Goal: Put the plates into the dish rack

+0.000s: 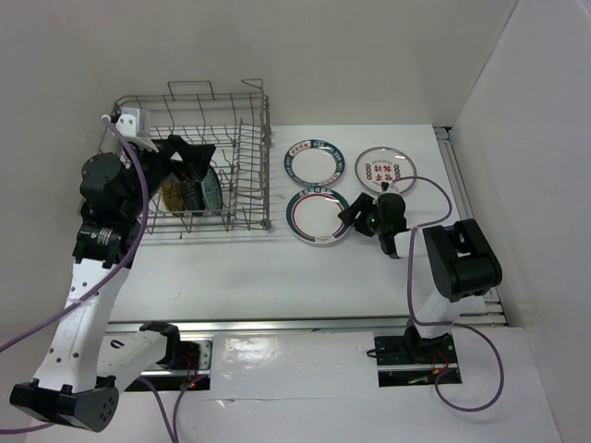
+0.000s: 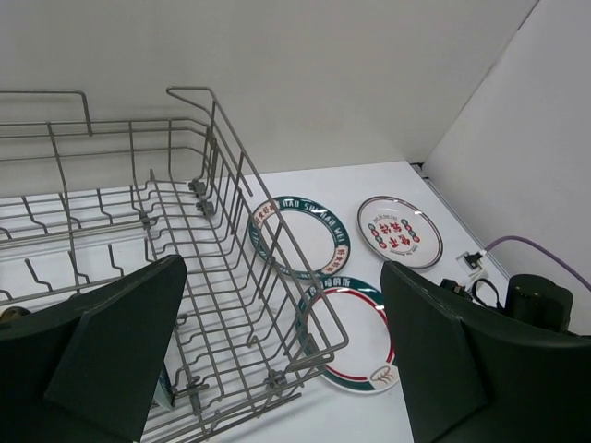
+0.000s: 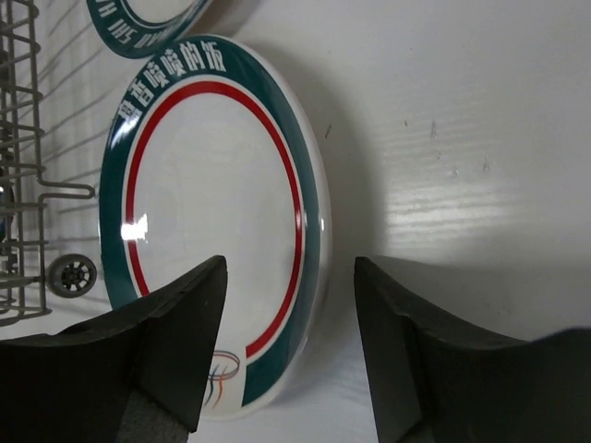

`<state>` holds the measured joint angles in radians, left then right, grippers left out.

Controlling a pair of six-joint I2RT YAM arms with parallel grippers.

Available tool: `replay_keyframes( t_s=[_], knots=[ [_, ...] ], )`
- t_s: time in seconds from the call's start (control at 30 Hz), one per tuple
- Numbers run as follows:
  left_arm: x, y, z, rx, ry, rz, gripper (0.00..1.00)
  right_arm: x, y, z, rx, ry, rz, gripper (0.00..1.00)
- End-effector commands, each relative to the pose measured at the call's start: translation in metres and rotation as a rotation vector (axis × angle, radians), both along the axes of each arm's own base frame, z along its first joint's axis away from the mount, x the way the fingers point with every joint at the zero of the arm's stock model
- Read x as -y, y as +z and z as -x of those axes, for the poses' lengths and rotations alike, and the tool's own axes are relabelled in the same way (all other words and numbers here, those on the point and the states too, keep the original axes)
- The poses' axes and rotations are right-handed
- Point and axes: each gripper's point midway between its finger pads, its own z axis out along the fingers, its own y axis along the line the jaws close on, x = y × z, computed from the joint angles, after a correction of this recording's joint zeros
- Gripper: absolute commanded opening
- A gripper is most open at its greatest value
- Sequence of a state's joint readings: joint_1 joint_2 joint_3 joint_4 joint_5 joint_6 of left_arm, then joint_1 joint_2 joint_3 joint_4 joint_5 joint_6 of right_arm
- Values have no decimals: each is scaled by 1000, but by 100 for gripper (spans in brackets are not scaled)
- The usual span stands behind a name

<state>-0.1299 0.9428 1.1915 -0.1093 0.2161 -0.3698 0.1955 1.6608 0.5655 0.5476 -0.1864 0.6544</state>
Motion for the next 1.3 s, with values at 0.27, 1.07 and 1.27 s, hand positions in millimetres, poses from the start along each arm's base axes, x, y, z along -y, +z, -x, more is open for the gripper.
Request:
replay_keyframes(
  t_s=[0.27, 1.07, 1.27],
  knots=[
    [0, 25, 11, 78, -4, 10, 100, 26, -55, 13, -211, -159, -49, 2],
    [44, 6, -1, -18, -265, 28, 100, 22, 278, 43, 385, -87, -224, 0],
    [82, -11, 3, -87, -521, 84, 100, -38, 317, 51, 536, 198, -231, 0]
  ],
)
